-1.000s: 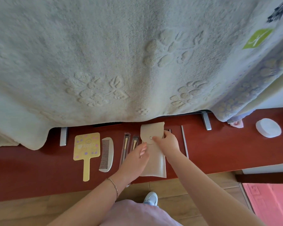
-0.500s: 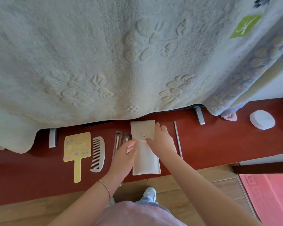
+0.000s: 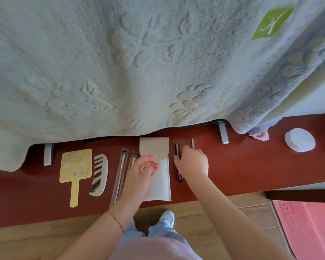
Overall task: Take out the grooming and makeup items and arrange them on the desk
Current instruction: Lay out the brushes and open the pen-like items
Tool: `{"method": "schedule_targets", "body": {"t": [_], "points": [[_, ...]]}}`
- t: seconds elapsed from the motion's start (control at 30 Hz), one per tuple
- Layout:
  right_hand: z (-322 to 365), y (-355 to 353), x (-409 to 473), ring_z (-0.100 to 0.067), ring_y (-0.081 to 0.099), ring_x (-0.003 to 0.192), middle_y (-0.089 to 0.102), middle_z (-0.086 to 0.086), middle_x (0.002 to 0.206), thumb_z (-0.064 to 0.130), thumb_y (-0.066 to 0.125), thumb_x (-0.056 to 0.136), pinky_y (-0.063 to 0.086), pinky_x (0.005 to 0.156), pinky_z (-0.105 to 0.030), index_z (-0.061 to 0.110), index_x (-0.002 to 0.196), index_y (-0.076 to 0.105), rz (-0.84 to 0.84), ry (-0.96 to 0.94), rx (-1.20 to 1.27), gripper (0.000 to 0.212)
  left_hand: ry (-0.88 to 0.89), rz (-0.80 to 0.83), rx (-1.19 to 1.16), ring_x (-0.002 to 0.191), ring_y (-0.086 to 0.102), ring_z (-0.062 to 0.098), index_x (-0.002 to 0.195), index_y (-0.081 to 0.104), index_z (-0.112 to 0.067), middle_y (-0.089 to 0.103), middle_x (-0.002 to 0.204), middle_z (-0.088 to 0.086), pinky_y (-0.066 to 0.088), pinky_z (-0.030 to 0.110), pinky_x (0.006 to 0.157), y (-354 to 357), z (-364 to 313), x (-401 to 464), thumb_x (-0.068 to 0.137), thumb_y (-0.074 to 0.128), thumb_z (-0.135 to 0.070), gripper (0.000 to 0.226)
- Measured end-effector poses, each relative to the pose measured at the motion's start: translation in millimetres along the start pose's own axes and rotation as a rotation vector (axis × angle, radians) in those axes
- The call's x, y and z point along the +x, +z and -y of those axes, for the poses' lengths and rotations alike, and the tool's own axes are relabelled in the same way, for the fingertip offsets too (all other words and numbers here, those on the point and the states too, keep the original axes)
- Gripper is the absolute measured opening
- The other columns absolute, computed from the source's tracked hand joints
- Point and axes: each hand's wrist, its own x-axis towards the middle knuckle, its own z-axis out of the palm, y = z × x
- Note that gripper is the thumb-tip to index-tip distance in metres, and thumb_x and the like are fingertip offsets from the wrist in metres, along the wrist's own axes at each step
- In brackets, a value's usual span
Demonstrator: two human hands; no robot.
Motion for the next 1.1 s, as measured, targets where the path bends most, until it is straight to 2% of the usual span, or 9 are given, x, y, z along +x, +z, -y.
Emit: {"method": "schedule_targets", "body": {"t": [0.23, 0.33, 0.43, 0.5, 0.6, 0.7, 0.83, 1.0, 1.1], "points": [[5.7, 1.3, -0.7, -0.026, 0.053, 0.093, 0.063, -0.006, 0.083, 0.034, 0.047, 0.09, 0.039, 0.078, -0.033, 0.01, 0.088, 0.058, 0.02, -0.008, -0.015, 0.026, -0.036, 0.063, -0.03, 0.098, 0.062, 0.011, 0.102, 0.061, -0.024, 0.067, 0.095, 0.0, 0.049, 0.024, 0.091, -1.4, 3.6, 6.7, 0.095, 0.043, -0.008, 0.025], [6.1, -7.7, -1.6, -0.023, 0.049, 0.083, 0.048, 0.001, 0.063, 0.034, 0.048, 0.087, 0.039, 0.067, -0.031, 0.011, 0.078, 0.053, 0.043, 0.04, 0.087, 0.025, -0.034, 0.14, -0.007, 0.099, 0.062, 0.01, 0.103, 0.061, -0.026, 0.067, 0.098, -0.002, 0.048, 0.025, 0.093, -4.4, 1.1, 11.1, 0.095, 0.044, -0.012, 0.023], [6.5, -26.0, -9.3, -0.017, 0.047, 0.063, 0.046, 0.001, 0.058, 0.034, 0.051, 0.086, 0.035, 0.051, -0.027, 0.011, 0.072, 0.052, 0.061, 0.132, 0.294, 0.028, -0.038, 0.271, 0.04, 0.101, 0.06, 0.004, 0.104, 0.059, -0.033, 0.065, 0.106, -0.007, 0.045, 0.022, 0.094, -4.9, -2.6, 13.0, 0.094, 0.048, -0.025, 0.016], [11.5, -38.6, -18.9, -0.012, 0.041, 0.052, 0.046, 0.002, 0.057, 0.034, 0.054, 0.087, 0.032, 0.047, -0.023, 0.009, 0.072, 0.054, 0.086, 0.167, 0.476, 0.028, -0.037, 0.376, 0.064, 0.096, 0.061, -0.001, 0.107, 0.054, -0.036, 0.063, 0.107, -0.013, 0.046, 0.013, 0.084, -3.2, -6.7, 10.1, 0.094, 0.047, -0.036, 0.015], [24.2, -51.5, -34.2, -0.008, 0.045, 0.054, 0.054, 0.004, 0.063, 0.033, 0.056, 0.087, 0.034, 0.051, -0.02, 0.01, 0.08, 0.063, 0.102, 0.16, 0.66, 0.025, 0.007, 0.456, 0.023, 0.076, 0.065, -0.004, 0.109, 0.054, -0.032, 0.064, 0.09, -0.019, 0.048, 0.008, 0.065, -1.2, -15.6, 5.6, 0.094, 0.048, -0.034, 0.016], [32.4, -56.2, -43.0, -0.004, 0.053, 0.059, 0.061, 0.007, 0.067, 0.033, 0.055, 0.089, 0.04, 0.055, -0.018, 0.016, 0.084, 0.067, 0.105, 0.186, 0.813, 0.021, 0.076, 0.42, 0.069, 0.064, 0.065, -0.003, 0.106, 0.055, -0.03, 0.066, 0.079, -0.013, 0.048, 0.007, 0.058, -2.9, -19.7, 3.5, 0.092, 0.054, -0.029, 0.014], [29.6, -59.8, -42.2, 0.003, 0.047, 0.042, 0.054, 0.013, 0.048, 0.03, 0.055, 0.09, 0.037, 0.054, -0.016, 0.018, 0.081, 0.068, 0.159, 0.236, 0.967, 0.02, 0.109, 0.325, 0.159, 0.072, 0.063, 0.007, 0.1, 0.055, -0.033, 0.064, 0.083, -0.012, 0.048, 0.007, 0.059, -3.7, -17.7, 1.5, 0.09, 0.056, -0.034, 0.011], [9.2, -66.1, -30.7, 0.0, 0.044, 0.046, 0.052, 0.011, 0.053, 0.035, 0.058, 0.088, 0.037, 0.058, -0.021, 0.024, 0.078, 0.064, 0.181, 0.142, 1.004, 0.016, 0.146, 0.281, 0.271, 0.071, 0.061, 0.006, 0.092, 0.058, -0.029, 0.063, 0.078, -0.012, 0.045, 0.005, 0.058, 9.2, -15.1, -3.6, 0.089, 0.056, -0.035, 0.007], [-7.9, -68.7, -20.7, -0.001, 0.039, 0.042, 0.047, 0.012, 0.047, 0.035, 0.062, 0.086, 0.033, 0.054, -0.021, 0.024, 0.065, 0.059, 0.211, 0.086, 0.991, 0.024, 0.15, 0.259, 0.301, 0.066, 0.059, 0.004, 0.077, 0.057, -0.034, 0.06, 0.067, -0.014, 0.044, 0.006, 0.06, 24.6, -12.4, -8.2, 0.089, 0.055, -0.037, 0.013]]}}
